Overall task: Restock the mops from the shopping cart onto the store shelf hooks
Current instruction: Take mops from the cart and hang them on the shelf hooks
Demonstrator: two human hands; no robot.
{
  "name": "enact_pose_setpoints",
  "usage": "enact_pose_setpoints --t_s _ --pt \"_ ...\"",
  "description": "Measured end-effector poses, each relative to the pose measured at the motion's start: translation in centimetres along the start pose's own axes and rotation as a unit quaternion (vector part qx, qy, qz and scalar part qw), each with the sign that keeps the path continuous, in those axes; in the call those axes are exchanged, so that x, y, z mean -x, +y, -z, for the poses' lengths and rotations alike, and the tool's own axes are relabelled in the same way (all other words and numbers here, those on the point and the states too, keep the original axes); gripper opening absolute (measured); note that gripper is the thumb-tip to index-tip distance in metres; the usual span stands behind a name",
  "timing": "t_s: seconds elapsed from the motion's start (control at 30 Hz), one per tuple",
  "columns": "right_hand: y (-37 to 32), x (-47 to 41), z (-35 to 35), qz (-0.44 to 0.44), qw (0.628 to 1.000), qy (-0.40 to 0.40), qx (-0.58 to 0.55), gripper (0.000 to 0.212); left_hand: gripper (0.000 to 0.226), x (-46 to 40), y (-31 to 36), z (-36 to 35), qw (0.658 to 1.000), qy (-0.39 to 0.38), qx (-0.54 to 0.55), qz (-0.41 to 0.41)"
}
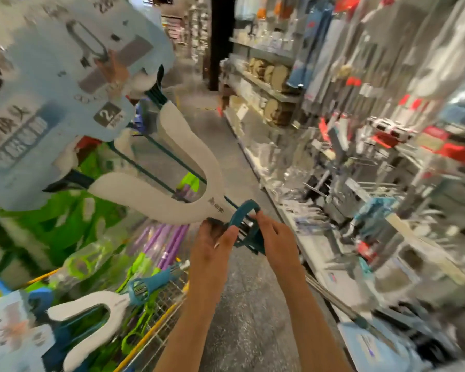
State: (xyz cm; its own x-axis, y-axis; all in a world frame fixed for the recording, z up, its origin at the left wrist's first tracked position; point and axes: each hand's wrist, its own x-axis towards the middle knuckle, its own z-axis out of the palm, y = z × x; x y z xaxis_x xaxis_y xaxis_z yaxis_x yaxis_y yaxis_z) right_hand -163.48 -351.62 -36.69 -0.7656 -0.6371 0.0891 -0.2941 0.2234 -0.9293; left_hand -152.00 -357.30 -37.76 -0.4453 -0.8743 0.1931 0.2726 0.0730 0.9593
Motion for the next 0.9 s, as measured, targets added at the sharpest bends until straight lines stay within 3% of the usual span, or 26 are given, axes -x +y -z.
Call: enact_pose_setpoints --t_s 0.1,0.23,0.33,0.63,0.9 --pt "0.5 2.3 2.5 -0.056 0.996 0.062 -0.044 0.041 0.030 1.4 -0.2 -1.7 0.998 -0.060 -0.012 0.001" --pt "2.2 5.0 4.9 -0.133 0.977 0.101 -0.136 0.058 0.068 3.3 -0.2 -4.3 0.992 -0.109 0.054 0.021" --pt "2.9 6.4 8.0 -0.173 0.959 0.146 -0.171 0.053 0.085 4.8 -0.3 -6.8 0.987 -0.145 0.070 0.019" --pt "3.5 13.6 18.0 -0.149 0.941 0.222 -0.208 0.030 0.091 11.0 1.6 -16.4 0.950 -0.287 0.123 0.006" --pt "3.4 18.4 27.6 -0.129 0.914 0.342 -0.174 0.048 0.084 15.8 3.6 -25.9 0.907 -0.398 0.138 -0.020"
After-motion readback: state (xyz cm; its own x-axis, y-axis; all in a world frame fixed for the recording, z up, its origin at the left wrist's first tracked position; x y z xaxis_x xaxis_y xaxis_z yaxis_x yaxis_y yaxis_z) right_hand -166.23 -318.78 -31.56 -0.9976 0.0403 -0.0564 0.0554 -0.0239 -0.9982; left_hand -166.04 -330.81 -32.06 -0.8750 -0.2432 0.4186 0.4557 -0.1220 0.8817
